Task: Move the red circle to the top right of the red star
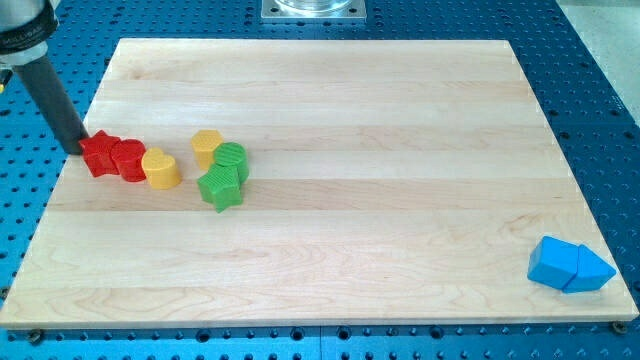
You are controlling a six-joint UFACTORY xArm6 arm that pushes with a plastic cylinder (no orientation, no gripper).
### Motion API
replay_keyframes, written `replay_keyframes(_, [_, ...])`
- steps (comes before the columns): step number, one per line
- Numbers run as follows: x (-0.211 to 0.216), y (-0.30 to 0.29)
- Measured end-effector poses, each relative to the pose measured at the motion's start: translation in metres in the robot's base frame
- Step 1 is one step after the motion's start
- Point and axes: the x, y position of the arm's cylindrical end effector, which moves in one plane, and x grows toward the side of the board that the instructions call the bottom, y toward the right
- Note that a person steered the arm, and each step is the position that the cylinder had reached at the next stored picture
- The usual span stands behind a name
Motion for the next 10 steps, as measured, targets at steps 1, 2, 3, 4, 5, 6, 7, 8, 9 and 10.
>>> replay_keyframes(1, [0.010,0.006])
replay_keyframes(2, [0.010,0.023])
replay_keyframes(3, [0.014,0.023])
replay_keyframes(4, [0.033,0.024])
replay_keyframes(5, [0.047,0.037])
replay_keyframes(6, [0.040,0.063])
replay_keyframes(7, [0.029,0.091])
replay_keyframes(8, [0.029,0.119])
replay_keyframes(9, [0.029,0.128])
replay_keyframes(10, [0.032,0.133])
